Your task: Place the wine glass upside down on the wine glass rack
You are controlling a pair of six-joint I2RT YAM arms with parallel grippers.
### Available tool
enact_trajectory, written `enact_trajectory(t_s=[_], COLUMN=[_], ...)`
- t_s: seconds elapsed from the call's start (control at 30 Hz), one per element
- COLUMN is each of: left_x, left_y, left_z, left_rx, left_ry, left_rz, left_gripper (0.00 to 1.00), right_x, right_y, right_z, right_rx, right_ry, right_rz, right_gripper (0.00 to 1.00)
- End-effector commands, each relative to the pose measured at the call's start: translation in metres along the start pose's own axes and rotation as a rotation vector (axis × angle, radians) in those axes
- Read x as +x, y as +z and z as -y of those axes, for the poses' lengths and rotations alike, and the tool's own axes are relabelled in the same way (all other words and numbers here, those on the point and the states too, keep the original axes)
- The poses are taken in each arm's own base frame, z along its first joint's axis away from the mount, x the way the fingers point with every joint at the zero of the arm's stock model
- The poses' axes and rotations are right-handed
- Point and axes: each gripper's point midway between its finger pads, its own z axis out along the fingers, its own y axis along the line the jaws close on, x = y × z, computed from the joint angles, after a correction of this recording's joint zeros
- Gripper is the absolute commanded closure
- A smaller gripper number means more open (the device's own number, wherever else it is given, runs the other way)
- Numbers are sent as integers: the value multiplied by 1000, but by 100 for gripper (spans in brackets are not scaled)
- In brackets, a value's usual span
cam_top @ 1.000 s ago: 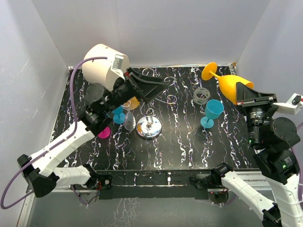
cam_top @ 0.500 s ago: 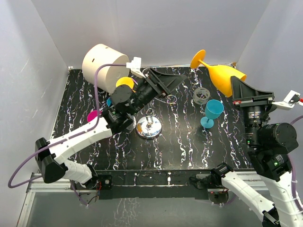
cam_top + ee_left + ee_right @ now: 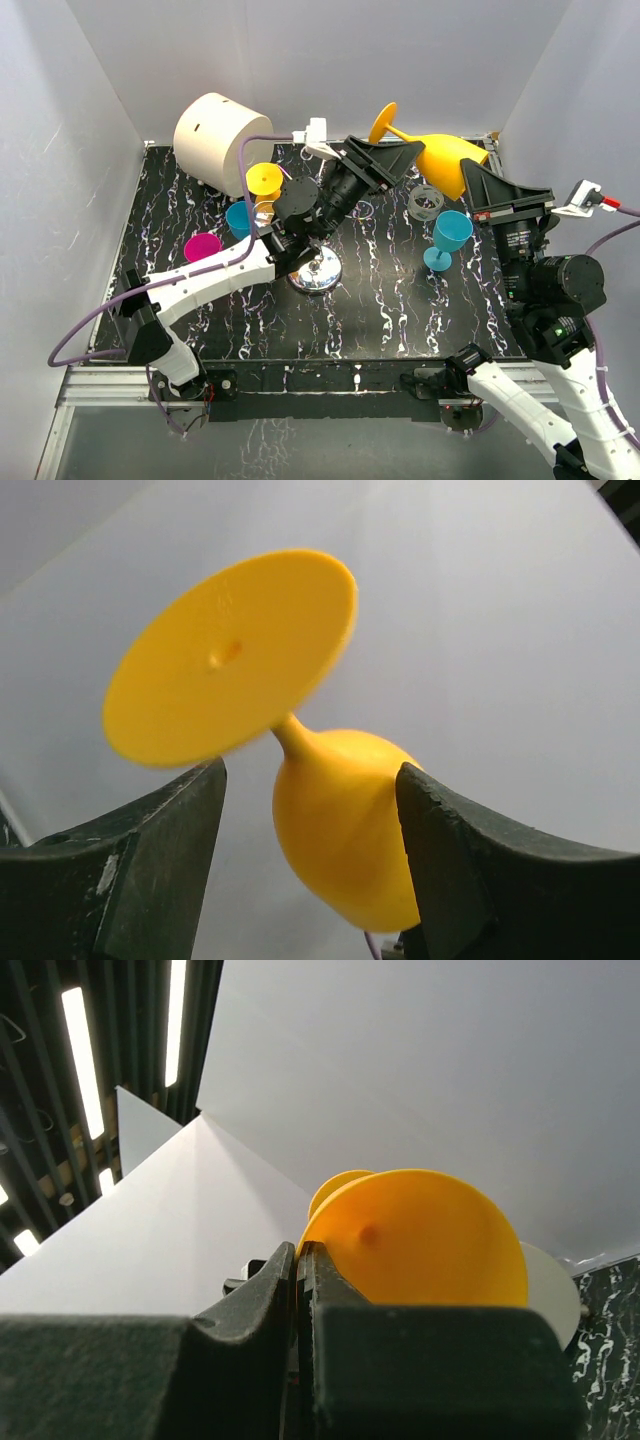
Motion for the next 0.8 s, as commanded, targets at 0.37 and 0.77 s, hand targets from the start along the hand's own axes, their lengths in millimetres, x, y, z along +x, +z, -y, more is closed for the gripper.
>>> enact_trajectory(t_s=[0.37, 0.77], left_x=[-75, -85], left_y=[-11, -11], left_z=[48, 61], left_rx=[163, 183], left_ry=[-51, -72], left_rz=[329, 347], left_gripper=[60, 66], right_x=[4, 18], right_y=[-11, -16], right_z=[-30, -54], right_rx=[-130, -258], right_ry=[96, 66], right_rz=[-56, -146], right_gripper=[100, 100])
